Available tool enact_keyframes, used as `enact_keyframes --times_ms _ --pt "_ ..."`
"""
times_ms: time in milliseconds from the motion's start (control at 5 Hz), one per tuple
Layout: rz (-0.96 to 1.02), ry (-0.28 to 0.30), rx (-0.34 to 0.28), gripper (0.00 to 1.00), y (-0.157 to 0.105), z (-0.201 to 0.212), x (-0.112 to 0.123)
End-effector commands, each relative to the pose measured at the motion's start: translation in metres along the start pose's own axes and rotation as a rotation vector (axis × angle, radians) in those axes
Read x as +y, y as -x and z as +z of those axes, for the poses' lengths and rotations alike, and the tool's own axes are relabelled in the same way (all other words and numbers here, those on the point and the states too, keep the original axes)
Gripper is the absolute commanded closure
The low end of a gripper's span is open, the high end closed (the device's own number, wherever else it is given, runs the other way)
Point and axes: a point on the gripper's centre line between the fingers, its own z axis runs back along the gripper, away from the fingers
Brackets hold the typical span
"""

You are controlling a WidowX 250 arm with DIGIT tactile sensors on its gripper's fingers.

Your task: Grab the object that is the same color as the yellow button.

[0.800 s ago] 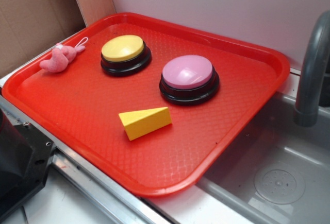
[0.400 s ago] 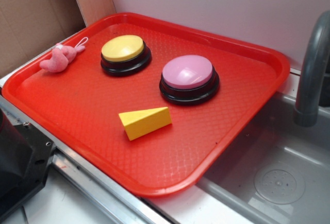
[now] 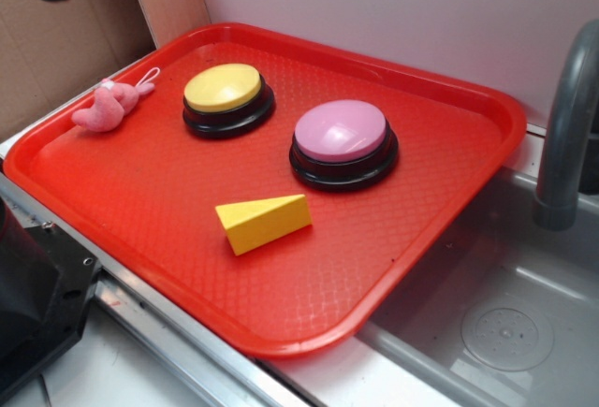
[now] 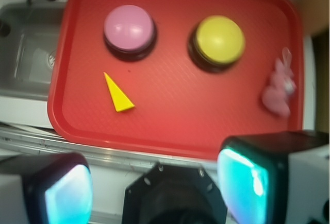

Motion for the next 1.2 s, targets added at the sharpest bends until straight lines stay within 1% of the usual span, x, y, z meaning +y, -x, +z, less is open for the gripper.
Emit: enact_keyframes --times_ms 0,200,400,600,800,1000 --pt "-0.15 0.061 -0.092 0.0 -0.029 -0.07 -0.021" --pt "-0.151 0.046 -0.071 0.0 -0.032 -0.108 -0.027" --pt "-0.169 0.067 -0.042 0.0 -0.029 -0.135 -0.026" --pt "-0.21 0.118 -0.019 0.0 -0.029 -0.164 -0.032" --pt "-0.199 0.07 0.043 0.0 -0.027 -0.179 -0.035" --pt "-0.184 0.079 0.072 0.0 -0.026 -0.194 -0.032"
